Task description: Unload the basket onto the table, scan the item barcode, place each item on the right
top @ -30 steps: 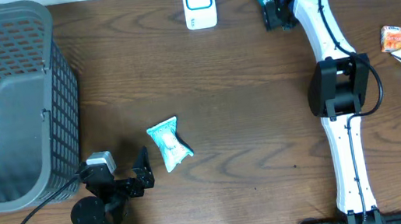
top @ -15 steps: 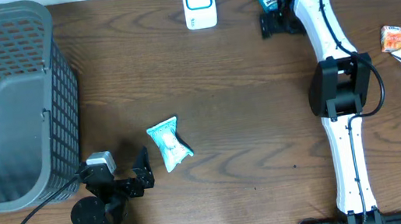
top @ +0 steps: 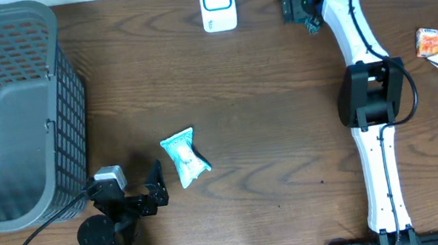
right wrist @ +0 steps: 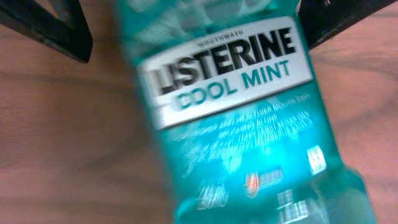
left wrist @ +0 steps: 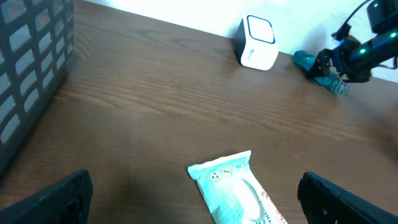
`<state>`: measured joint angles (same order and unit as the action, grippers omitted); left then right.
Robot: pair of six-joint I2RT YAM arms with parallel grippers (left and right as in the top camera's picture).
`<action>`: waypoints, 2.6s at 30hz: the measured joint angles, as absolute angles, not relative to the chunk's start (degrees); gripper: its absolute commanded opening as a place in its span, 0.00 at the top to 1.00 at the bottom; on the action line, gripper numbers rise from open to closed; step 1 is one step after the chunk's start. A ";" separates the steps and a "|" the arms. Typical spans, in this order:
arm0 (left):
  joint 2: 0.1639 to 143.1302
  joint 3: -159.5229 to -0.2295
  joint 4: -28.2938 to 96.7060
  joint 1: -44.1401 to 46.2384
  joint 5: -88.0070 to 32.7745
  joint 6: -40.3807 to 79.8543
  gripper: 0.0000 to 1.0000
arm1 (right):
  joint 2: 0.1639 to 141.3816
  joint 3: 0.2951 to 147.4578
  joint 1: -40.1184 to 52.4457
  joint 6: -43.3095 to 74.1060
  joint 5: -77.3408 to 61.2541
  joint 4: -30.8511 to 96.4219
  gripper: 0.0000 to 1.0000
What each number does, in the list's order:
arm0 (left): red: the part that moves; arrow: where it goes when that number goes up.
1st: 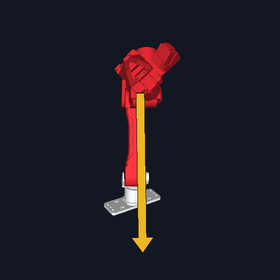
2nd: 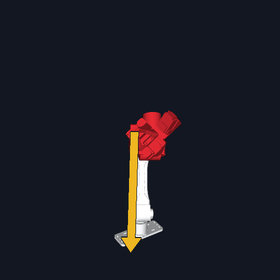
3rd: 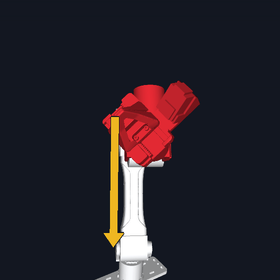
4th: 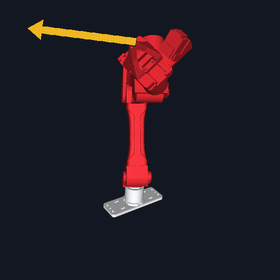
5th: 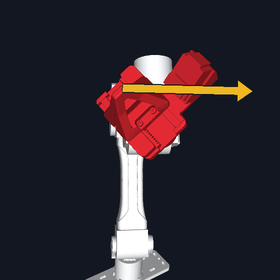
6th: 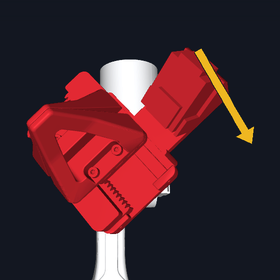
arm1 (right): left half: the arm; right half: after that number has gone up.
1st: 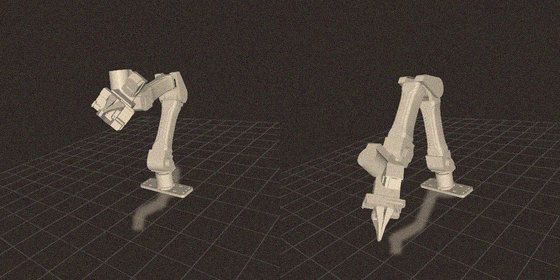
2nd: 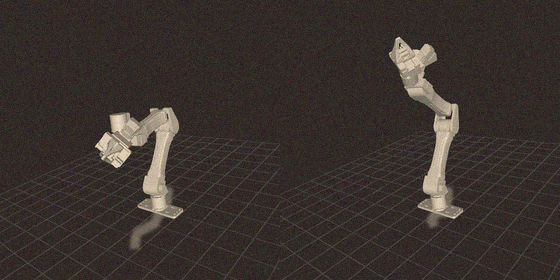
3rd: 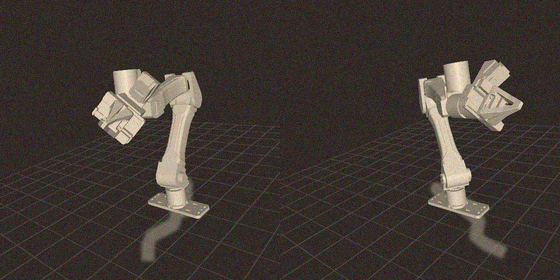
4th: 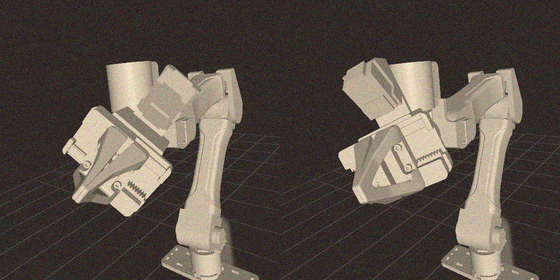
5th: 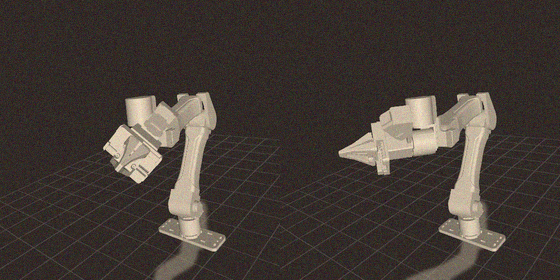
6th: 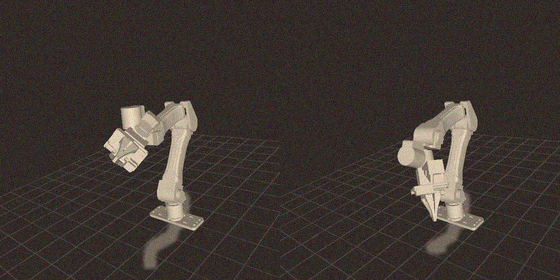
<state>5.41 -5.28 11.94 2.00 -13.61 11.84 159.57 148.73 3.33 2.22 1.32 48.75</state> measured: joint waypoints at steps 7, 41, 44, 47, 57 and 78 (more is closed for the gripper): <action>5.41 -5.28 11.94 2.00 -13.61 11.84 0.02 | 159.74 149.16 3.64 -0.86 -0.40 49.45 0.48; 5.41 -5.28 11.94 2.00 -13.61 11.84 0.02 | 156.99 149.27 5.76 7.84 -0.23 90.41 0.01; 5.41 -5.28 11.94 2.00 -13.61 11.84 0.02 | 156.27 147.65 5.93 8.88 -0.03 89.56 0.04; 5.41 -5.28 11.94 2.00 -13.61 11.84 0.02 | 154.91 144.77 5.98 9.28 -0.03 87.37 0.20; 5.41 -5.28 11.94 2.00 -13.61 11.84 0.02 | 151.48 138.30 5.74 10.26 0.60 82.21 0.65; 5.41 -5.28 11.94 2.00 -13.61 11.84 0.02 | 157.88 153.71 6.81 6.74 -0.14 97.30 0.76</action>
